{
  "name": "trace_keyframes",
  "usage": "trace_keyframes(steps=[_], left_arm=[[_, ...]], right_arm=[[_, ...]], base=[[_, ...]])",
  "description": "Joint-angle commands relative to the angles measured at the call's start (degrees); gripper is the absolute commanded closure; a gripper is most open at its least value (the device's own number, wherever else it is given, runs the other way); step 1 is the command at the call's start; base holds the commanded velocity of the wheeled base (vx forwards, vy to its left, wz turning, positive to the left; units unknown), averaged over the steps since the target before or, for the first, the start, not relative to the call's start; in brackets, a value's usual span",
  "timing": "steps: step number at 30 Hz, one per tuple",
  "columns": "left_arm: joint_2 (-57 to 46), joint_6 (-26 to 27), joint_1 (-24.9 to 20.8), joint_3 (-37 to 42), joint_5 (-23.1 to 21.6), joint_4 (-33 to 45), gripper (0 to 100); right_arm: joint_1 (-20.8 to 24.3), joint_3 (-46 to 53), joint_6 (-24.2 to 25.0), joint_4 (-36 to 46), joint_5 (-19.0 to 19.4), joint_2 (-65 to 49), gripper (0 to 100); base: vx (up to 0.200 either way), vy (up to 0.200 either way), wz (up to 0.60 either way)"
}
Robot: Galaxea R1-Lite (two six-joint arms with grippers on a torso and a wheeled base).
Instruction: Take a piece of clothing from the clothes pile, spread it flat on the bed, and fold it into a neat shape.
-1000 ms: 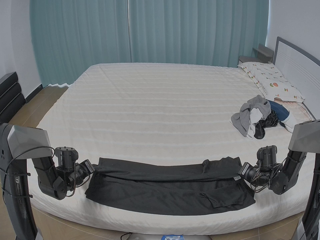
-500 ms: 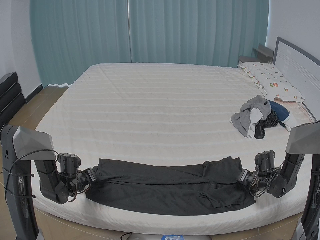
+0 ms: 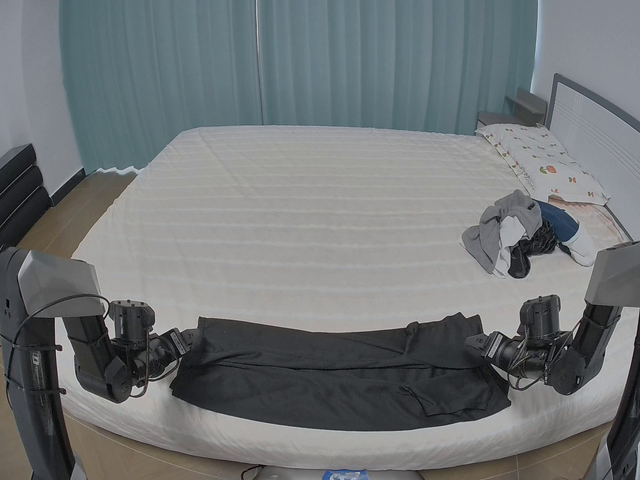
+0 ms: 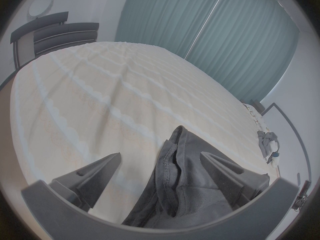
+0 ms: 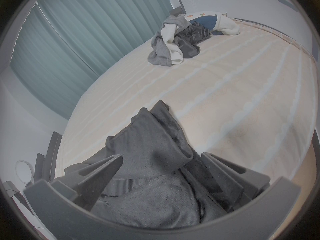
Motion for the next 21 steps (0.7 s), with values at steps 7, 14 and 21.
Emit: trace_keyframes(steps=[7,14,21], left_arm=[[-1.19,-4.11,2.12,-1.30,-13.15,0.49,0],[0.66,-1.12,1.59,-3.59,-15.87,1.20,0],[1.19,1.43,-0.17,-4.29,-13.59,4.10,0]], right_arm=[[-0.30,1.27,-0.13,-0.13,0.40,-2.23,0],[0.14,1.44,-0.13,-0.13,0.57,-2.05,0],[0.32,1.71,-0.13,-0.22,0.57,-2.05,0]], base=[[0.000,0.000,0.00],[0.000,0.000,0.00],[0.000,0.000,0.00]])
